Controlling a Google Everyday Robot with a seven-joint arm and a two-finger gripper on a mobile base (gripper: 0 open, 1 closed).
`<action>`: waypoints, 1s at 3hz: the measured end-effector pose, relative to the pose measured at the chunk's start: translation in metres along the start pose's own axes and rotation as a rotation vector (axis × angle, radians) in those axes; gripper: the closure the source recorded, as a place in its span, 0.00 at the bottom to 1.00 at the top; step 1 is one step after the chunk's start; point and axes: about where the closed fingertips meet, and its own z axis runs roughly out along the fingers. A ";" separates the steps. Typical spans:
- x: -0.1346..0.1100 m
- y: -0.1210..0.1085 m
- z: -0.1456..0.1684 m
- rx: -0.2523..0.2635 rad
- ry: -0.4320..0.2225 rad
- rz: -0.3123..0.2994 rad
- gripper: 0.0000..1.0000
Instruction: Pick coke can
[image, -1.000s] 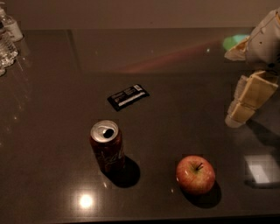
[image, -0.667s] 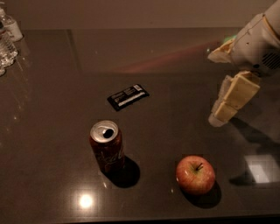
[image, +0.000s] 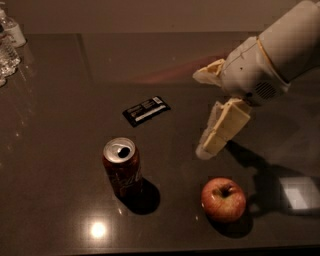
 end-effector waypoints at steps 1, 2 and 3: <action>-0.022 0.015 0.032 -0.064 -0.052 -0.043 0.00; -0.044 0.030 0.061 -0.121 -0.091 -0.083 0.00; -0.057 0.041 0.078 -0.159 -0.111 -0.105 0.00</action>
Offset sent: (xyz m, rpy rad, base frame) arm -0.0313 0.1087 -0.0387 0.1128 0.0651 0.2226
